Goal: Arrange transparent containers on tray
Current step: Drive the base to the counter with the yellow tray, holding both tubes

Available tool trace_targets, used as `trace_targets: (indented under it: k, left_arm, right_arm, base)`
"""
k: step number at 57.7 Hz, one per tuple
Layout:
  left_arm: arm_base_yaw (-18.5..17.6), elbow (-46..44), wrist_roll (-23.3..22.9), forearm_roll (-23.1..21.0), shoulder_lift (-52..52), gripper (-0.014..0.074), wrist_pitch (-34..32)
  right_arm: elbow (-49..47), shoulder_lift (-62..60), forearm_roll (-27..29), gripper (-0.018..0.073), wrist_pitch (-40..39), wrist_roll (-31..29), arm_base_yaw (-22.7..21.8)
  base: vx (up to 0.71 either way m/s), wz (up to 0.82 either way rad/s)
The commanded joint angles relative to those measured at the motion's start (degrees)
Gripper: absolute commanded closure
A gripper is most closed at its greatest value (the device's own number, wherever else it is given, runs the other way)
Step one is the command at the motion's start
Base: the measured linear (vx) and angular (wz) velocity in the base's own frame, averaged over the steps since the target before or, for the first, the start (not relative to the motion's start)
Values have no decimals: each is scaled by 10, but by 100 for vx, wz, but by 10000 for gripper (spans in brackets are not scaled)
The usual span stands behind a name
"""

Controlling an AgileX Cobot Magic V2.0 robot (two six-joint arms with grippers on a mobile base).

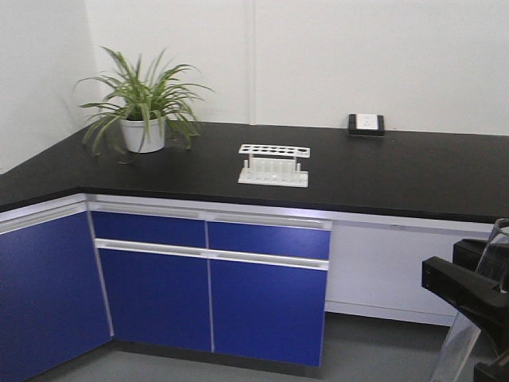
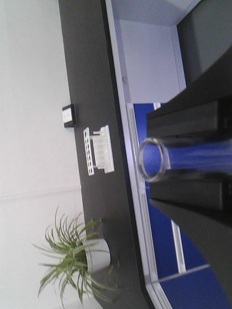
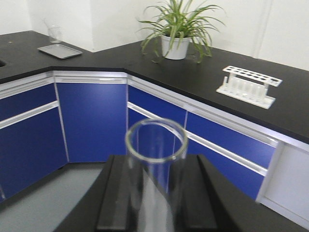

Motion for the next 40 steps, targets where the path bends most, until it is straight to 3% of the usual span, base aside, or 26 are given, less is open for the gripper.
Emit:
trace_targets:
  k: [1,40]
  left_arm:
    - [1,-20,-1,-1,-3,422,-47]
    - [1,-20,-1,-1,-3,422,-47]
  right_arm:
    - [-17,-3,-6,571,-47,-1,-2]
    - [-17,-3,-6,571,-47,-1,-2]
  base:
    - [-15,27]
    - [-6,47]
